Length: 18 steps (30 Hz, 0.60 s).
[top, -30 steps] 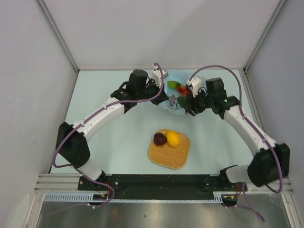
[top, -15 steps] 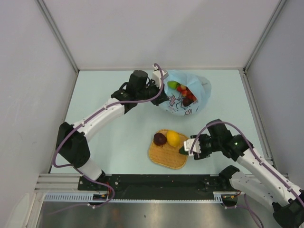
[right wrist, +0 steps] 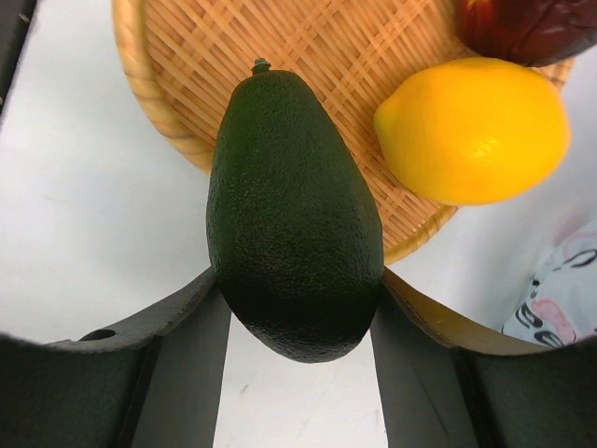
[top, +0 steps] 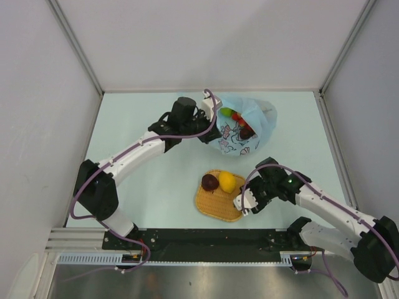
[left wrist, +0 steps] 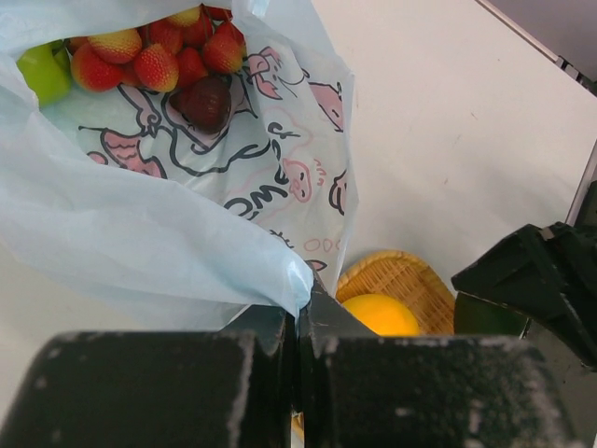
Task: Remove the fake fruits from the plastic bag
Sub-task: Place the fake fruit on the plate.
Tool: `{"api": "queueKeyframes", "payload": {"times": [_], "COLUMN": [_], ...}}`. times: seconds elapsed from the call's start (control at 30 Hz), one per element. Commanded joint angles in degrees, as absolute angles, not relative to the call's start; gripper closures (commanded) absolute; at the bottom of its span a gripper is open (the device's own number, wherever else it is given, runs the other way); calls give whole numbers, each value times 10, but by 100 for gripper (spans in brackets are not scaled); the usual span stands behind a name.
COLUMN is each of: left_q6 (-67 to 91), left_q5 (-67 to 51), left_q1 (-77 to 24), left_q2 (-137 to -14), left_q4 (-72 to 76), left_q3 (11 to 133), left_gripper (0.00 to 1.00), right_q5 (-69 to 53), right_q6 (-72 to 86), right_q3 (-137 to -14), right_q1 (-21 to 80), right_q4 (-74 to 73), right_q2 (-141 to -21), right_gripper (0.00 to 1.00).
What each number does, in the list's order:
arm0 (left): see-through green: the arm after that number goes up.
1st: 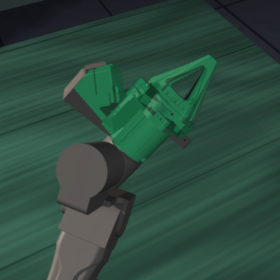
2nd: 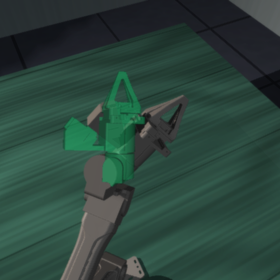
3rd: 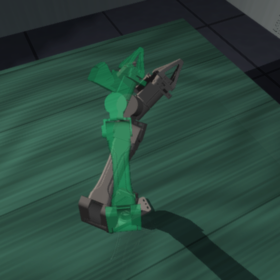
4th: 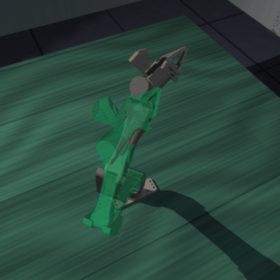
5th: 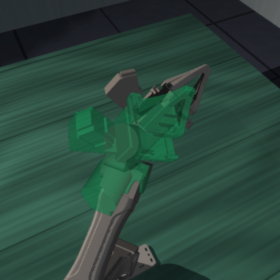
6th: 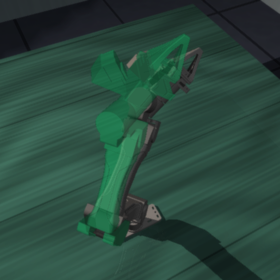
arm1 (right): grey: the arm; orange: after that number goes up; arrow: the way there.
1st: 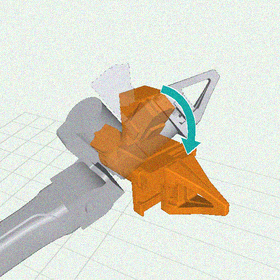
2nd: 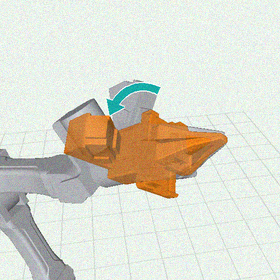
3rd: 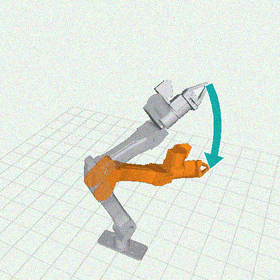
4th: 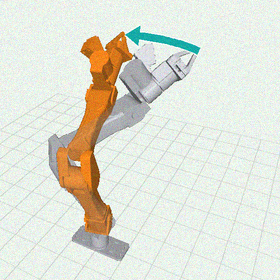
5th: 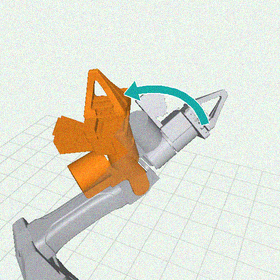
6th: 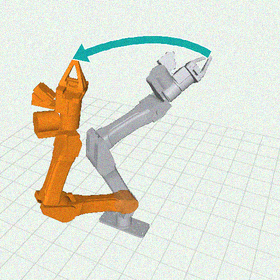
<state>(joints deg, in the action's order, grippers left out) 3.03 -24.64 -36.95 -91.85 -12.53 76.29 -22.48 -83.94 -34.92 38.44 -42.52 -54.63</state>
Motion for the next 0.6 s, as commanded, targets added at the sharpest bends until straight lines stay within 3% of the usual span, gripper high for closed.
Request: {"api": "queueKeyframes", "payload": {"times": [0.0,0.3,0.4,0.43,0.5,0.53,0.57], "left_q6": [27,25,28,27,28,27,28], "left_q5": [-252,-251,-254,-254,-254,-255,-255], "left_q1": [-372,-372,-372,-371,-372,-372,-372], "left_q2": [-893,-889,-892,-894,-895,-896,-896], "left_q4": [-107,-104,-103,-103,-104,-103,-103], "left_q3": [756,744,746,747,748,749,750], "left_gripper": [100,100,100,100,100,100,100], "right_q5": [-215,-209,-212,-210,-207,-207,-206], "right_q6": [-918,-960,-960,-955,-948,-947,-948], "right_q3": [-346,-346,-345,-345,-338,-338,-338], "right_q1": [378,368,367,365,364,361,359], "right_q4": [-367,-320,-304,-289,-273,-265,-265], "right_q2": [-587,-638,-648,-649,-648,-644,-642], "right_gripper": [78,64,48,27,7,1,0]}}
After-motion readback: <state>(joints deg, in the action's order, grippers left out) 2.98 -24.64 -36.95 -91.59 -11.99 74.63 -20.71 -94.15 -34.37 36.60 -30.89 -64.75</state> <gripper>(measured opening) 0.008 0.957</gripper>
